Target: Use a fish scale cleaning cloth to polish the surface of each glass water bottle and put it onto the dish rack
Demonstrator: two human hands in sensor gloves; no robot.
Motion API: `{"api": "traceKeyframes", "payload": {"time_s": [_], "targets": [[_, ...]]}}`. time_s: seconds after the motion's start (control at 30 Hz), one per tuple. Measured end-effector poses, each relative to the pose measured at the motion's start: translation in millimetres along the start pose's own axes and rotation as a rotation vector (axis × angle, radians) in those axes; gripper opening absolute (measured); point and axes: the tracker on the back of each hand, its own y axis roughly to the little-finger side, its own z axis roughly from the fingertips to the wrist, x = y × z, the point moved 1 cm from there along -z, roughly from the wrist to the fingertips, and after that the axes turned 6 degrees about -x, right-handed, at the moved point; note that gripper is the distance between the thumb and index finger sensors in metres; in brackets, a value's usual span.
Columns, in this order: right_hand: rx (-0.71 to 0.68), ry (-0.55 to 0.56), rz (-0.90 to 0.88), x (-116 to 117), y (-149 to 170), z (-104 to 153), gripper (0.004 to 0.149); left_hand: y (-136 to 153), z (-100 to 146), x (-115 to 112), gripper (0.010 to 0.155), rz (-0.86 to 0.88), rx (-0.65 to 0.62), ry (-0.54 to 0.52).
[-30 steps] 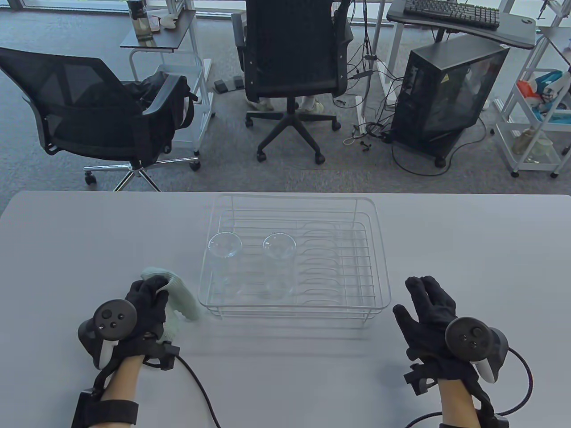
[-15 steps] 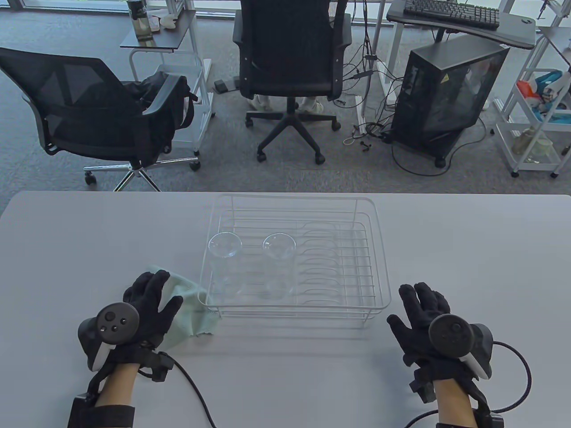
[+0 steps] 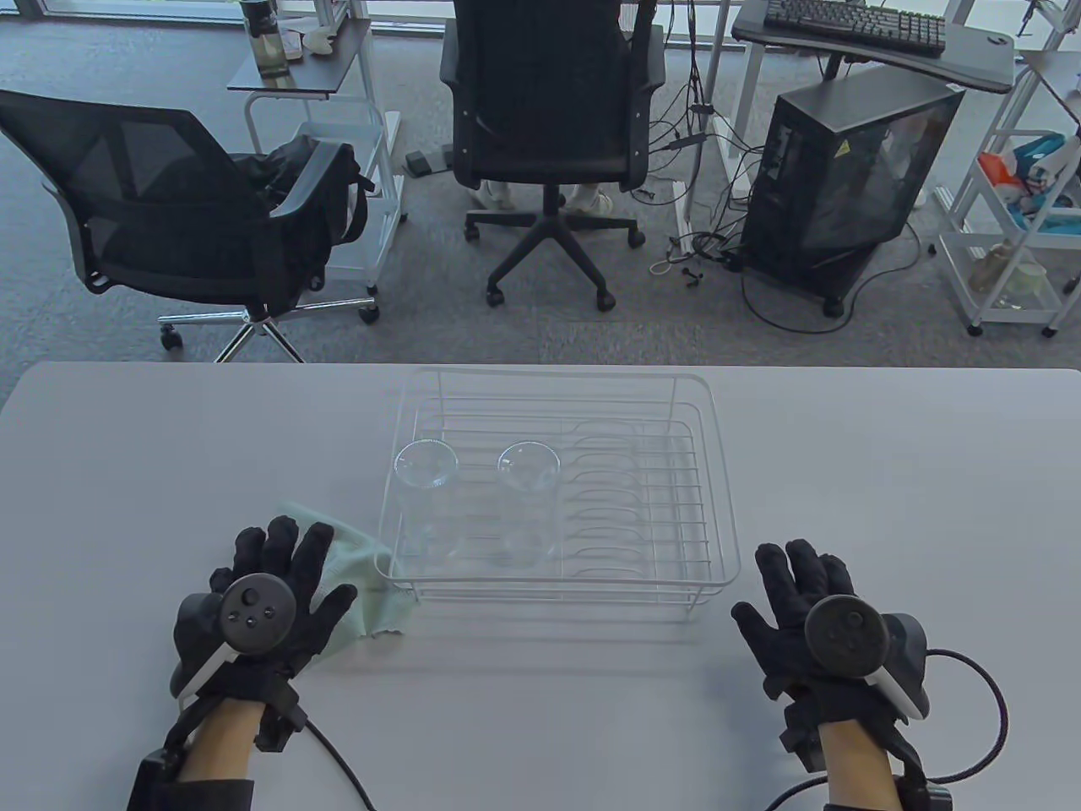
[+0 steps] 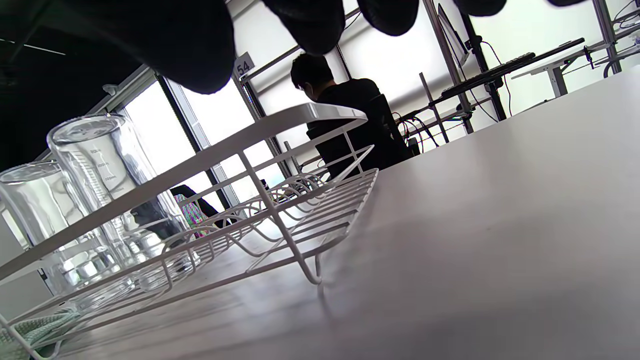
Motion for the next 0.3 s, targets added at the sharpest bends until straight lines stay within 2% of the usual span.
{"api": "traceKeyframes", "payload": {"time_s": [0.3], "targets": [[0.021,-0.012,-0.005,0.5,3.4,0.4,0.075,-5.6,0.8,-5.2,0.077,-0.057,-0.006,0.021]]}}
